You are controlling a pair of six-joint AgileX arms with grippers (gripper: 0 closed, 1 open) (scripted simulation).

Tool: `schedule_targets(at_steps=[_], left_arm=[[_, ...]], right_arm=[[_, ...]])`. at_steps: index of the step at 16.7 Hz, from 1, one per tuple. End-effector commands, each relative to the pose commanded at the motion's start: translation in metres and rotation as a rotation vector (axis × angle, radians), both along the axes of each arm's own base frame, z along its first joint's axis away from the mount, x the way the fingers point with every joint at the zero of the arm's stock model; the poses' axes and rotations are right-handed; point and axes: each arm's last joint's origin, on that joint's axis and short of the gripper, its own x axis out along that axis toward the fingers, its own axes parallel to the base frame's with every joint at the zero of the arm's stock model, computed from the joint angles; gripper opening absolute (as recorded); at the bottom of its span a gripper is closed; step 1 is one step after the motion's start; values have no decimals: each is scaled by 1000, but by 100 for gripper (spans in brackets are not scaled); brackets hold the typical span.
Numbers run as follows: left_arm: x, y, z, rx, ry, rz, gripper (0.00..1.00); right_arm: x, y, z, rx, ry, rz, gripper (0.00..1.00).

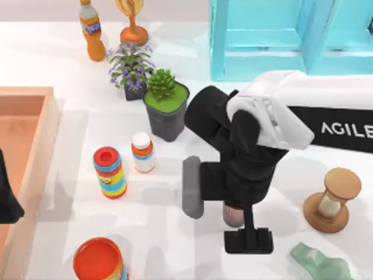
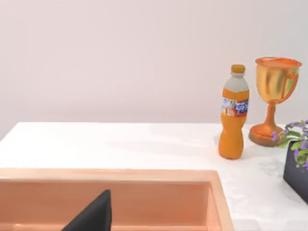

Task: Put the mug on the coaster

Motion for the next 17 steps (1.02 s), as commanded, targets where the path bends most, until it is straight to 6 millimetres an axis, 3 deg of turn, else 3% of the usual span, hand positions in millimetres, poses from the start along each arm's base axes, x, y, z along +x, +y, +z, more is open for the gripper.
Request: schedule_targets(at_steps=[1, 14, 17], left_arm=[[0, 0, 0, 0, 0, 0, 100], [0, 0, 0, 0, 0, 0, 100], [0, 0, 0, 0, 0, 0, 100]], right_arm=[[0, 0, 0, 0, 0, 0, 100], [0, 0, 0, 0, 0, 0, 2], [0, 0, 0, 0, 0, 0, 0]])
